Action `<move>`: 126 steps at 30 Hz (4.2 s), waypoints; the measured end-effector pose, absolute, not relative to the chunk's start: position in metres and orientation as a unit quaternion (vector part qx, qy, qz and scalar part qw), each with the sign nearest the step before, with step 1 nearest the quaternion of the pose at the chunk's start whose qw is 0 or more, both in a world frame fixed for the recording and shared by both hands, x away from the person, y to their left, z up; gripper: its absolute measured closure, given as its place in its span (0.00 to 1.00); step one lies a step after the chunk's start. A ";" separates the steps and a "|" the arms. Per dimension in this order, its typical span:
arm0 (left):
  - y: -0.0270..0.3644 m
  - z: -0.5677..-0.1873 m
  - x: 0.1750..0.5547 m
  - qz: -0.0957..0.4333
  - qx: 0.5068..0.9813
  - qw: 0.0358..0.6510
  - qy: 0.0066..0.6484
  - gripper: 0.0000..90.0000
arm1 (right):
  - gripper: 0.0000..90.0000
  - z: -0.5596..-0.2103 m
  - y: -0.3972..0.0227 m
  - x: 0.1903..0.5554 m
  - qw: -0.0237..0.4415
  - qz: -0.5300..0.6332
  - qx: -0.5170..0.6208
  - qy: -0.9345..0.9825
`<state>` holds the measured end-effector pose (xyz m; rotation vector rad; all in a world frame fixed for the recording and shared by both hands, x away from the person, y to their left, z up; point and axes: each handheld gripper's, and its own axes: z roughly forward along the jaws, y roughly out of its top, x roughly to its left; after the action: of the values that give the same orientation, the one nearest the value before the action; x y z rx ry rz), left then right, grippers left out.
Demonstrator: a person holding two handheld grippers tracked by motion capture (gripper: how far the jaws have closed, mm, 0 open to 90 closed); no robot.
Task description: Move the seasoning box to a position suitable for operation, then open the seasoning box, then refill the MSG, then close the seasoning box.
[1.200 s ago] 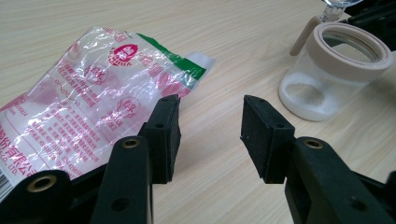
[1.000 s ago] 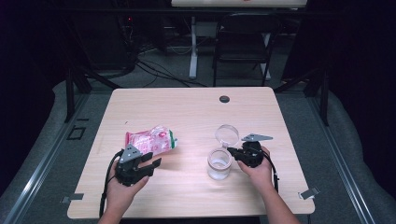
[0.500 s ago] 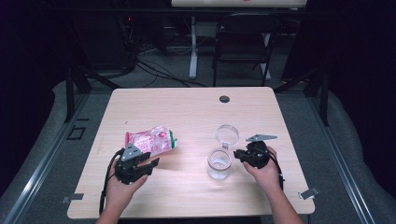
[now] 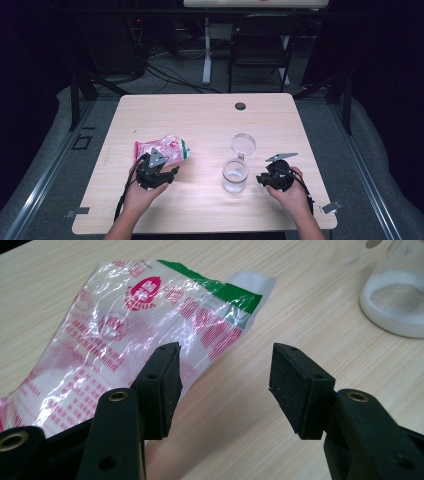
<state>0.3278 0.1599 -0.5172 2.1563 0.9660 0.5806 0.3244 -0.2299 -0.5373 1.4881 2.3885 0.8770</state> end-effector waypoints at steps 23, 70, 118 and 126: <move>0.120 -0.538 0.358 0.287 0.831 0.300 0.369 0.57 | 0.63 -0.537 -0.241 0.286 0.147 0.280 0.485 0.815; 0.213 -0.507 0.364 0.257 0.747 0.381 0.481 1.00 | 0.64 -0.530 -0.235 0.292 0.147 0.317 0.485 0.802; 0.221 -0.417 0.322 0.240 0.761 0.444 0.408 1.00 | 0.59 -0.521 -0.244 0.290 0.167 0.343 0.491 0.783; 0.181 -0.422 0.315 0.204 0.795 0.449 0.353 1.00 | 0.57 -0.522 -0.245 0.291 0.167 0.342 0.492 0.783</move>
<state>0.3152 0.1807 -0.4216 1.9665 0.8733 0.5041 0.2905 -0.2448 -0.5217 1.4007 2.2294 0.9731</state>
